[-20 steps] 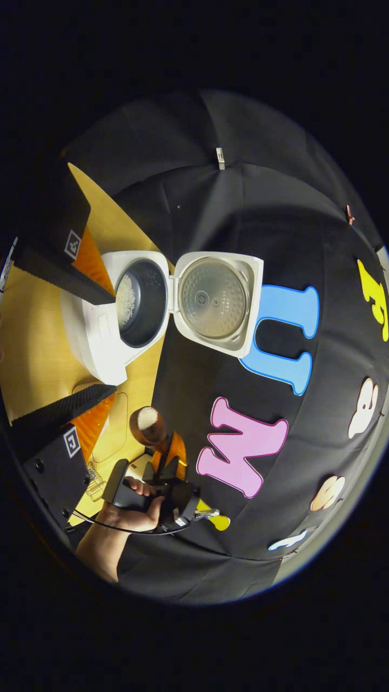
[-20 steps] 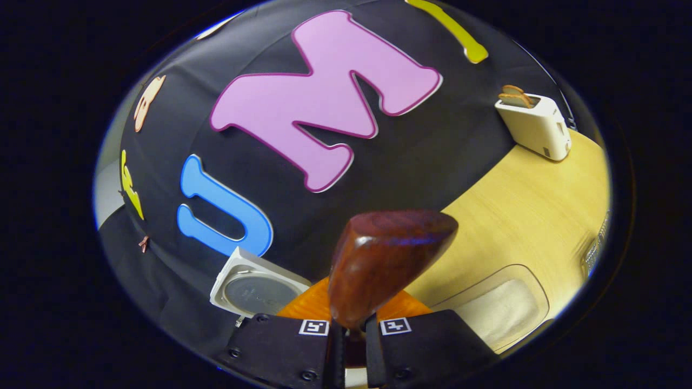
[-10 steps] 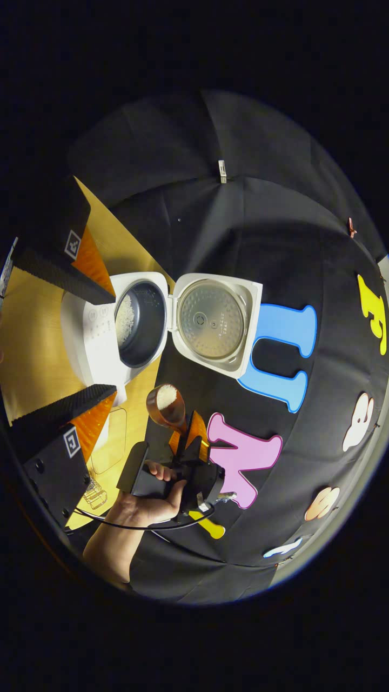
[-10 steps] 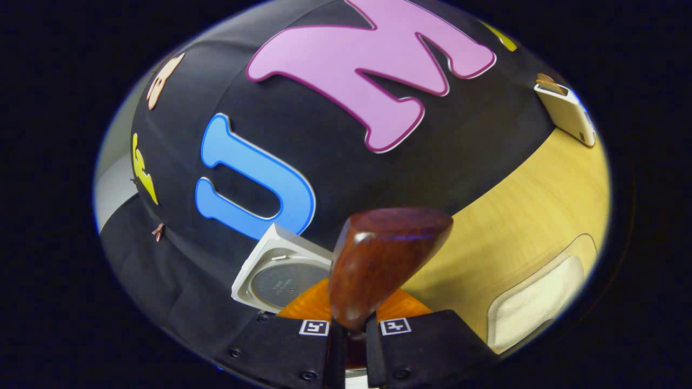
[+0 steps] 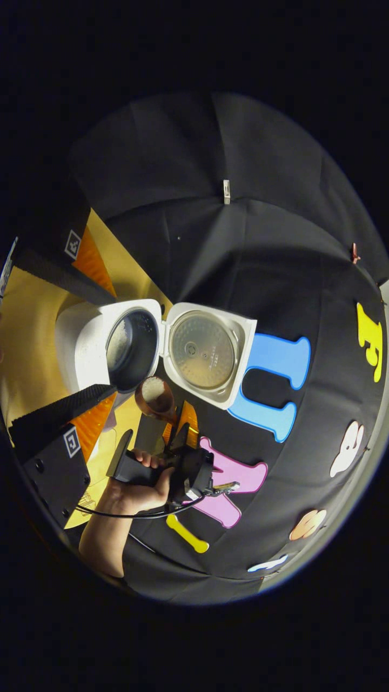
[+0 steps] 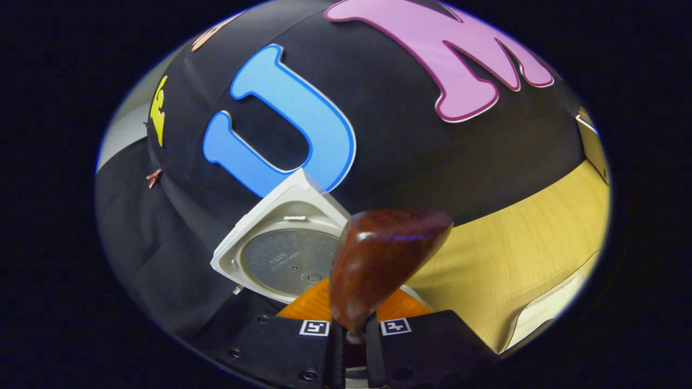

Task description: Close the left gripper, press the button to open the rice cooker; take a wooden spoon from the chopstick holder with the right hand, scoop a spoonful of rice and pour it into the rice cooker, then put the wooden spoon back into the chopstick holder.

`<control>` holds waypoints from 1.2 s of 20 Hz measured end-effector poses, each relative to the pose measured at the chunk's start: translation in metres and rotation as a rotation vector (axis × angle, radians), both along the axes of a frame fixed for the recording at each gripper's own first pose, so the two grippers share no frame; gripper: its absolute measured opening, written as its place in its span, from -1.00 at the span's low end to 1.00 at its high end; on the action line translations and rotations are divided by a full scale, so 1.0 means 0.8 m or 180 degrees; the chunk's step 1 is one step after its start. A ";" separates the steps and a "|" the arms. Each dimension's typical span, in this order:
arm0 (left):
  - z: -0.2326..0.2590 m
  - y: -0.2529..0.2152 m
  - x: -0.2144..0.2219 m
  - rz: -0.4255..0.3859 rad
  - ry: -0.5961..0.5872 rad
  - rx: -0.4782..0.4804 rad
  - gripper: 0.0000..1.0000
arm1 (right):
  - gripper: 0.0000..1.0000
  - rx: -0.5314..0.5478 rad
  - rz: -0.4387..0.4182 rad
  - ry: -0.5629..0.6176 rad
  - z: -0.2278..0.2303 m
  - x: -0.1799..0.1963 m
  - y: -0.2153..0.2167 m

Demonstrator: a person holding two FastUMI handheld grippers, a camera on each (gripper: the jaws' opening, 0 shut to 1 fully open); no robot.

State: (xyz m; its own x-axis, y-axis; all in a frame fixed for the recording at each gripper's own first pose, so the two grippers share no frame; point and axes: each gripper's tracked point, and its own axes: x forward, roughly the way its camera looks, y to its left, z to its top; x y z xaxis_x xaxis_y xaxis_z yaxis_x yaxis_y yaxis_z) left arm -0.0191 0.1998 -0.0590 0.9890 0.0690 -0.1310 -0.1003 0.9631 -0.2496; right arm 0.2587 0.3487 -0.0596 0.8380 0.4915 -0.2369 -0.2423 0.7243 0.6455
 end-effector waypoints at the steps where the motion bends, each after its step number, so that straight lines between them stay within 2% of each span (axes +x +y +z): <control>1: -0.001 0.004 -0.002 0.0024 -0.0008 -0.0010 0.92 | -0.61 -0.0089 0.0025 -0.0040 -0.003 0.003 0.007; 8: -0.003 0.036 -0.015 0.0173 -0.0032 -0.0026 0.92 | -0.61 -0.1003 0.0382 -0.0579 -0.015 0.007 0.056; 12: -0.005 0.047 -0.019 0.0239 -0.0036 -0.0059 0.91 | -0.60 -0.1721 0.0677 -0.1115 -0.015 0.004 0.067; 14: -0.007 0.053 -0.021 0.0275 -0.0020 -0.0075 0.91 | -0.62 -0.1964 0.0771 -0.1372 -0.011 0.003 0.073; 17: -0.004 0.057 -0.027 0.0322 -0.0051 -0.0118 0.91 | -0.61 -0.2186 0.0888 -0.1563 -0.008 -0.008 0.080; 18: -0.003 0.059 -0.029 0.0342 -0.0060 -0.0115 0.83 | -0.61 -0.2281 0.0926 -0.1623 -0.011 -0.008 0.081; 19: -0.003 0.060 -0.031 0.0360 -0.0060 -0.0108 0.92 | -0.61 -0.2383 0.0967 -0.1694 -0.016 -0.008 0.085; 24: -0.010 0.063 -0.044 0.0417 -0.0036 -0.0093 0.92 | -0.62 -0.2681 0.1108 -0.1972 -0.015 -0.019 0.095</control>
State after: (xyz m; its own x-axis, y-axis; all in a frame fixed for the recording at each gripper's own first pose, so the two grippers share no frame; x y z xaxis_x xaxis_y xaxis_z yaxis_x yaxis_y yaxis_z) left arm -0.0546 0.2500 -0.0671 0.9732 0.1940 -0.1238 -0.2218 0.9343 -0.2793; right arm 0.2436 0.4250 -0.0716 0.7745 0.6023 -0.1935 -0.6297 0.7047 -0.3270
